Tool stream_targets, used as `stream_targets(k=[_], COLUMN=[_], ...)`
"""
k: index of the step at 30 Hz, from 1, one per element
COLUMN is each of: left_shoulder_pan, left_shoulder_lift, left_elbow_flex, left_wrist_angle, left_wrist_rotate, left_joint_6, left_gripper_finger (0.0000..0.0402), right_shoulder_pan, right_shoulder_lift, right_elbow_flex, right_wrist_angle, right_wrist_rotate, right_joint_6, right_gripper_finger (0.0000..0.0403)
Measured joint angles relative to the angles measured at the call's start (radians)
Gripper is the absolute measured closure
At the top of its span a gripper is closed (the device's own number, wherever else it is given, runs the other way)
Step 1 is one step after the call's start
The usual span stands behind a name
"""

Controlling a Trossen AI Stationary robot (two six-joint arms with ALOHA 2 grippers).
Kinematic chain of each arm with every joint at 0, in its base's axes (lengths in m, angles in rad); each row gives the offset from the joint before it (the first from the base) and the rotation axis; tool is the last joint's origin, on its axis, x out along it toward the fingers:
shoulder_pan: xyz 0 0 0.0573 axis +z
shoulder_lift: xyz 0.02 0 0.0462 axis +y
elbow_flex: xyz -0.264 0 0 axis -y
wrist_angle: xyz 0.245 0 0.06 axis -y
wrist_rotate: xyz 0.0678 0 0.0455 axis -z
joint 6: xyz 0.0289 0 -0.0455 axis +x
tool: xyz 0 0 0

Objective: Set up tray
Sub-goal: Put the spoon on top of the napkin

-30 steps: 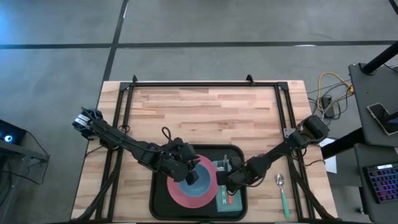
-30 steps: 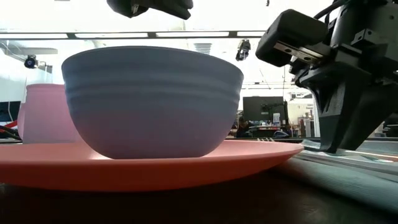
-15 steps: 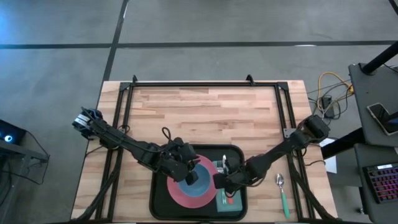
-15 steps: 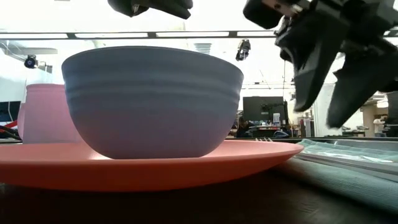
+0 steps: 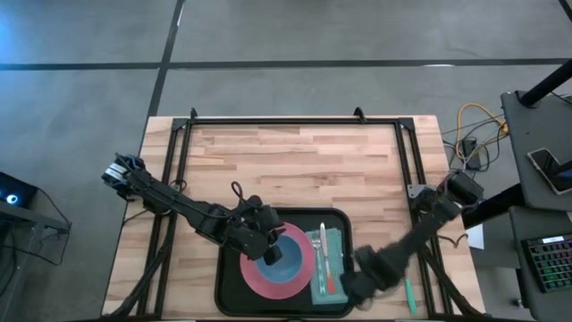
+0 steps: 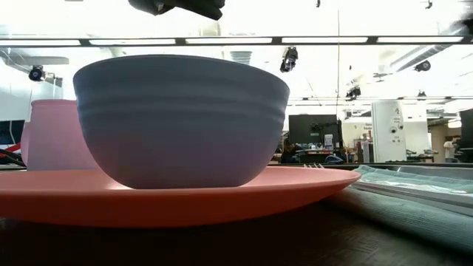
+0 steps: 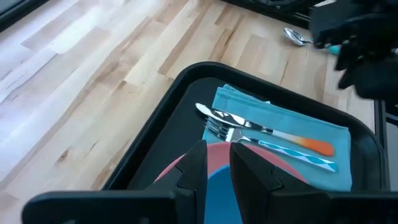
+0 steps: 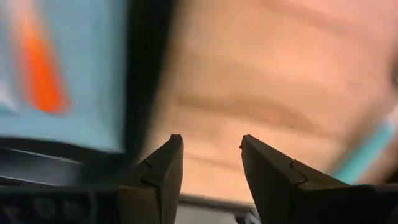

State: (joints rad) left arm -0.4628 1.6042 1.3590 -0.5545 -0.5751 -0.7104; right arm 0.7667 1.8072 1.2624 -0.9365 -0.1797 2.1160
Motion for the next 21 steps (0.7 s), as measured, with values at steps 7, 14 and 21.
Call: stream_targets(k=[7, 14, 21], left_shoulder_pan=[0.027, 0.071, 0.085], left_shoulder_lift=[-0.002, -0.003, -0.005], left_elbow_flex=[0.000, 0.000, 0.000], left_wrist_angle=[0.000, 0.004, 0.013], left_wrist_rotate=[0.000, 0.026, 0.053], left_joint_6=[0.046, 0.047, 0.047], left_gripper_finger=[0.0352, 0.0352, 0.0352], right_shoulder_pan=[0.181, 0.224, 0.222], right_shoulder_lift=[-0.004, -0.022, -0.082], right_elbow_flex=[-0.016, -0.060, -0.233], right_wrist_angle=[-0.127, -0.251, -0.083], right_wrist_rotate=[-0.115, -0.133, -0.149], right_joint_6=[0.271, 0.286, 0.299], right_gripper_finger=[0.0255, 0.0255, 0.0255])
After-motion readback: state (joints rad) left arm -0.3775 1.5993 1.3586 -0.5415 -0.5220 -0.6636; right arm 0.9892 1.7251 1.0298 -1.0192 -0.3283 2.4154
